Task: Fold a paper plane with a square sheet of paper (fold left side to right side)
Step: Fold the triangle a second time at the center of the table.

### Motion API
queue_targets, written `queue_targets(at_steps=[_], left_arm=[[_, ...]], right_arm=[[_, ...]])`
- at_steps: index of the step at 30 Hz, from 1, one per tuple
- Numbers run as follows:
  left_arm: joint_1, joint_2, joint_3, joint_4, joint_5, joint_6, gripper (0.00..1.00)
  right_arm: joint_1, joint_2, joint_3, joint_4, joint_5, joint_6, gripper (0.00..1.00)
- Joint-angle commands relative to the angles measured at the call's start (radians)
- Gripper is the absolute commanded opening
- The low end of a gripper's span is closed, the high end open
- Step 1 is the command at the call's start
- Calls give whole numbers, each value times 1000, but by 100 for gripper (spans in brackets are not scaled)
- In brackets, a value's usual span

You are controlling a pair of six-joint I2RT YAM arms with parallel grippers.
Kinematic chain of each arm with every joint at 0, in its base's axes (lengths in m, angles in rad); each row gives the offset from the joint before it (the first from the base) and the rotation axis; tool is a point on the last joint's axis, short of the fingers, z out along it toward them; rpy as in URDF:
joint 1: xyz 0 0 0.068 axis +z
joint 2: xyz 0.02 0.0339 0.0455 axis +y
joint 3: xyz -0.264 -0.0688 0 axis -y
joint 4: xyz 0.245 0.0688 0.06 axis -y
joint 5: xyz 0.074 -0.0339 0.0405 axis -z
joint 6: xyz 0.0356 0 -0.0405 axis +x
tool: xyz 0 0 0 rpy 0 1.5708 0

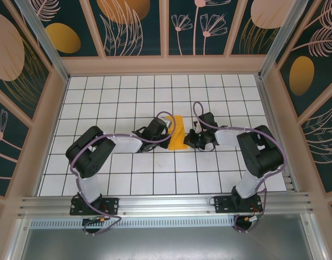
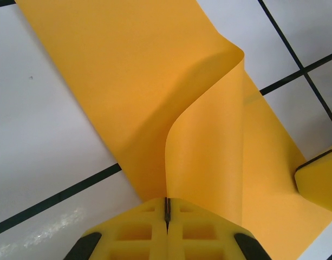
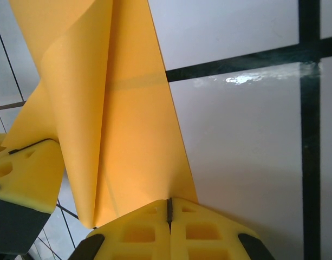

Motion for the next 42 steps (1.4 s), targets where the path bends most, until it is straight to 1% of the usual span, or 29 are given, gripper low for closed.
queue_targets(at_steps=[1, 15, 20, 26, 28, 30, 32, 35, 39, 42], left_arm=[[7, 20, 25, -11, -10, 20, 0], [7, 47, 37, -16, 12, 23, 0], [8, 57, 27, -24, 12, 20, 0], [7, 61, 14, -22, 22, 16, 0], [7, 65, 14, -23, 27, 16, 0], [7, 68, 13, -25, 26, 16, 0], [8, 68, 12, -29, 26, 18, 0], [8, 65, 5, -26, 24, 16, 0], [7, 68, 7, -23, 30, 16, 0], [8, 68, 10, -26, 29, 18, 0]], right_arm=[[13, 40, -2, -72, 30, -26, 1], [15, 41, -6, -73, 28, -29, 1], [15, 33, -7, -71, 26, -30, 3], [2, -7, -7, -18, -19, -27, 7], [-13, -46, 7, -24, -25, -39, 12], [-25, -82, 34, -46, -25, -61, 13], [-29, -102, 66, -71, -20, -76, 12], [-21, -92, 101, -49, -37, -58, 7], [0, -25, 139, 35, -70, 5, 3], [25, 41, 194, 46, -78, 17, 2]])
